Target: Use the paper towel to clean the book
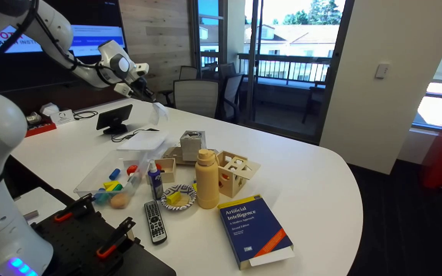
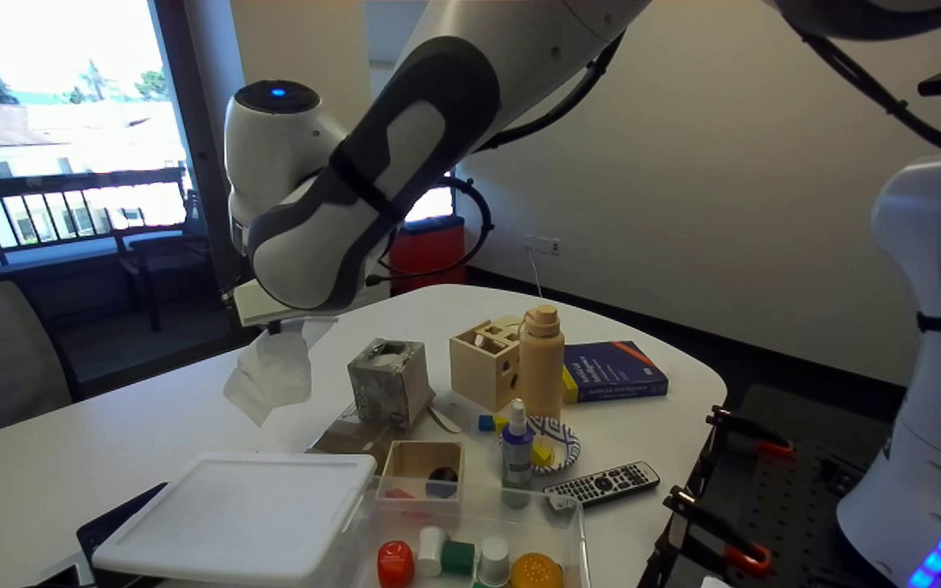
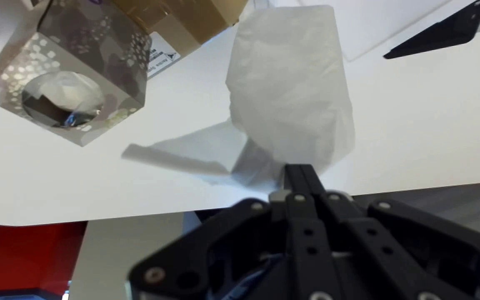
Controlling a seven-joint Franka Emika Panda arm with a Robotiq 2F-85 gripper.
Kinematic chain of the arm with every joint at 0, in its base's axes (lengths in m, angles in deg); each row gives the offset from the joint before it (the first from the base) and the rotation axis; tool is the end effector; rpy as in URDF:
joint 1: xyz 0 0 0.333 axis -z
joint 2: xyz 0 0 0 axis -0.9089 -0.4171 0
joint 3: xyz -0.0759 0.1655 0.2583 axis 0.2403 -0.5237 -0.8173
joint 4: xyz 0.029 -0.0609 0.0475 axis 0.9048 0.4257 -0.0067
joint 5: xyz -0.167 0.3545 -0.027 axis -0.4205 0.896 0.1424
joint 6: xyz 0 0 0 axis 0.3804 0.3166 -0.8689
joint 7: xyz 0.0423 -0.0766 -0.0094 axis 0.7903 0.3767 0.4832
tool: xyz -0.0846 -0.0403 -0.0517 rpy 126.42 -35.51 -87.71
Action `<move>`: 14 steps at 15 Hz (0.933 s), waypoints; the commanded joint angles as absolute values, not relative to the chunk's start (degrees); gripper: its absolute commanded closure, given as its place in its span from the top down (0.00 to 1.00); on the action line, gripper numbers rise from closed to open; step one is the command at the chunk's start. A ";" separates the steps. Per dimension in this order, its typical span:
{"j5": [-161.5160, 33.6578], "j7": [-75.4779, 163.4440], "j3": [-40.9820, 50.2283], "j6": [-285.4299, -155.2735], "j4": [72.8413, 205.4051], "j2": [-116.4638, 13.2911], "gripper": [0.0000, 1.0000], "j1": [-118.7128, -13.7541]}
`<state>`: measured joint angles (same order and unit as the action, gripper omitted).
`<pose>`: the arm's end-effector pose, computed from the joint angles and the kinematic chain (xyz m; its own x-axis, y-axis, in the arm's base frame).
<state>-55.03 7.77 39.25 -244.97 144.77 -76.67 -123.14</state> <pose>0.6446 0.3023 0.2947 0.8061 -0.1980 0.5576 -0.2185 -0.9754 -0.0305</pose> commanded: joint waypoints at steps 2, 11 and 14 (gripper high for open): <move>-60.51 1.80 34.80 -239.99 139.32 -79.96 0.00 -116.11; -67.51 -3.06 24.59 -236.07 135.84 -84.39 0.00 -106.25; -68.49 -3.56 22.54 -235.32 135.44 -85.60 0.00 -104.38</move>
